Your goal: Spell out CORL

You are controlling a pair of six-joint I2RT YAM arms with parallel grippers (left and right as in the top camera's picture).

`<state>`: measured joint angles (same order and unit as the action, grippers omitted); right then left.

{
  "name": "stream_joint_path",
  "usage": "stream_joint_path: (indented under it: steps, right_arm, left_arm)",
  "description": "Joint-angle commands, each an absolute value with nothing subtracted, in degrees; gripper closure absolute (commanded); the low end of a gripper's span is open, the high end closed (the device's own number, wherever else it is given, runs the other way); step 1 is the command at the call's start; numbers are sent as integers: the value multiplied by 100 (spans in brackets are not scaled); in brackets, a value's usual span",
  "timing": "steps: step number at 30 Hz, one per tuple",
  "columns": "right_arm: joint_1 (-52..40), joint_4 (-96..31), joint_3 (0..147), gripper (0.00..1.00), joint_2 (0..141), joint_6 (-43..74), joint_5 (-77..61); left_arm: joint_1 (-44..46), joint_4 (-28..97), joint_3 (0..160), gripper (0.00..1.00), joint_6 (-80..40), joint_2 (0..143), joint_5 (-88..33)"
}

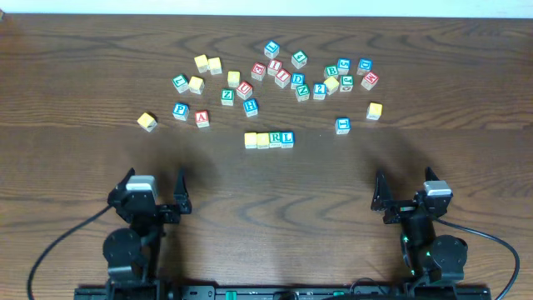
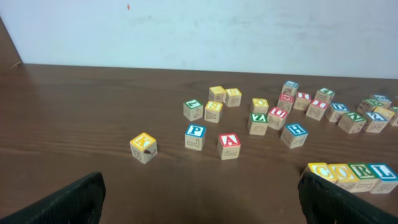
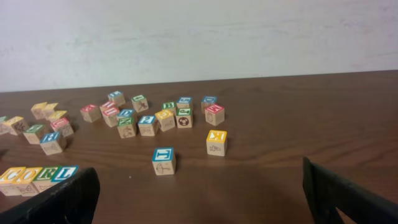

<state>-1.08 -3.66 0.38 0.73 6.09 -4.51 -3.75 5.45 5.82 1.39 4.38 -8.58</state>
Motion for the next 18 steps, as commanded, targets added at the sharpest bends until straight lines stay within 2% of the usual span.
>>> stream_joint_path:
  steps: [1,18]
  right_arm:
    - [-84,-390,32,1,56,679,-486]
    - [-84,-390,32,1,56,679,-486]
  left_arm:
    - [-414,484,261,2,196,-3,-786]
    - [-508,342,21,2,449,8,-720]
